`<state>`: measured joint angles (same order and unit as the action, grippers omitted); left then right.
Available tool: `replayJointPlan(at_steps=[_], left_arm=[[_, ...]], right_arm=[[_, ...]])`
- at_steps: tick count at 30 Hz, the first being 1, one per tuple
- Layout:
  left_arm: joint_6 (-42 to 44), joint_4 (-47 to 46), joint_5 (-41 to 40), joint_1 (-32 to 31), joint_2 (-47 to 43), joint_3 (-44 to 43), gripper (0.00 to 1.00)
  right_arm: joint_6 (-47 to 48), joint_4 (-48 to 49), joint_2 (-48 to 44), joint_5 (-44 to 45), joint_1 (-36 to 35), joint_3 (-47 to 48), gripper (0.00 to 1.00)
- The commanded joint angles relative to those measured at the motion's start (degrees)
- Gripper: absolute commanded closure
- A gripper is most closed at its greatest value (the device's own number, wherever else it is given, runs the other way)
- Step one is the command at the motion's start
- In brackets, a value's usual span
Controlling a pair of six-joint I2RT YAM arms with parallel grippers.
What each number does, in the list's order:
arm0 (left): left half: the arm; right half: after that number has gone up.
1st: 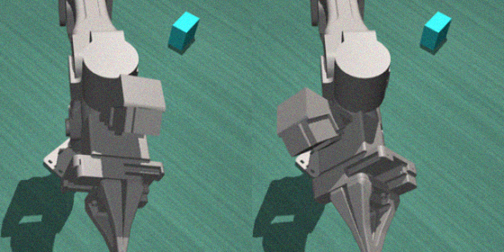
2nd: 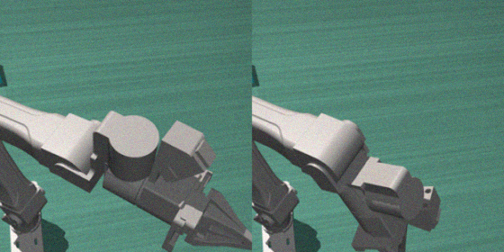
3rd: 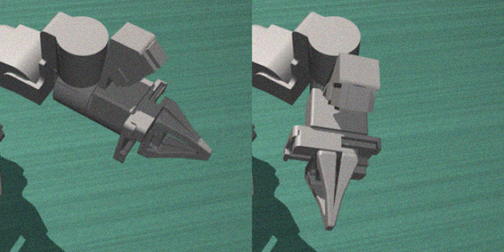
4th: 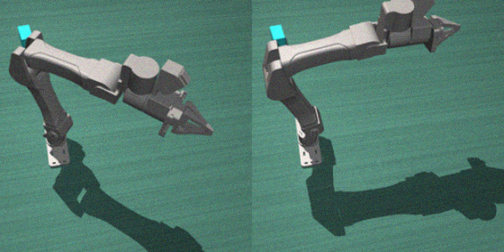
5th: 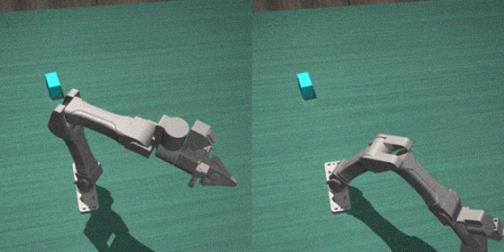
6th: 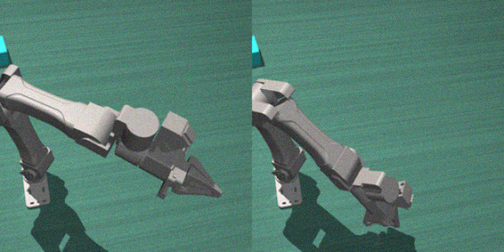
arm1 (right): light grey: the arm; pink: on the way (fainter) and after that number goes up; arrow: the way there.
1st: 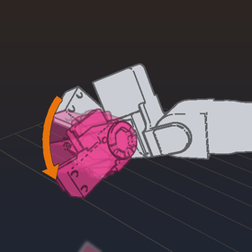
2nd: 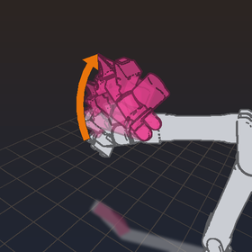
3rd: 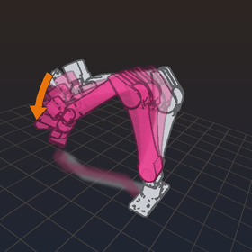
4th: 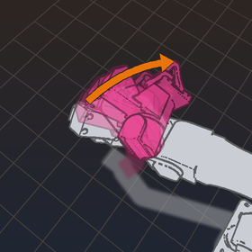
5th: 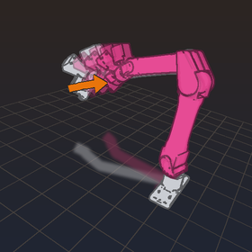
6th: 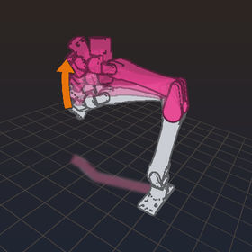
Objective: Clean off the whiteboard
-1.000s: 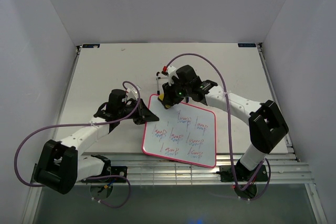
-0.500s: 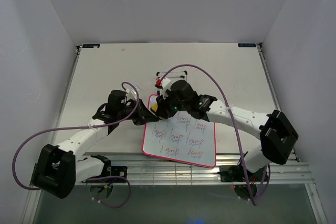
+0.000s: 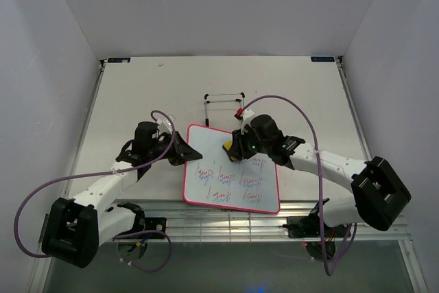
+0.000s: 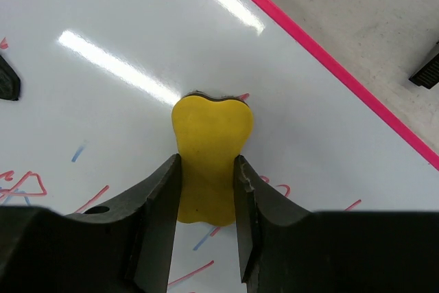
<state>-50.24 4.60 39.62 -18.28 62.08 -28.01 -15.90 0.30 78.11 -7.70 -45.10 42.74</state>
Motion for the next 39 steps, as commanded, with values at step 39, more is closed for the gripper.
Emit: replayJointPlan(at_steps=[39], left_arm=[[8.1, 3.5, -20.9, 3.2, -11.0, 2.8, 1.00]], right_arm=[[-2.7, -17.9, 7.6, -4.8, 7.0, -5.3, 0.90]])
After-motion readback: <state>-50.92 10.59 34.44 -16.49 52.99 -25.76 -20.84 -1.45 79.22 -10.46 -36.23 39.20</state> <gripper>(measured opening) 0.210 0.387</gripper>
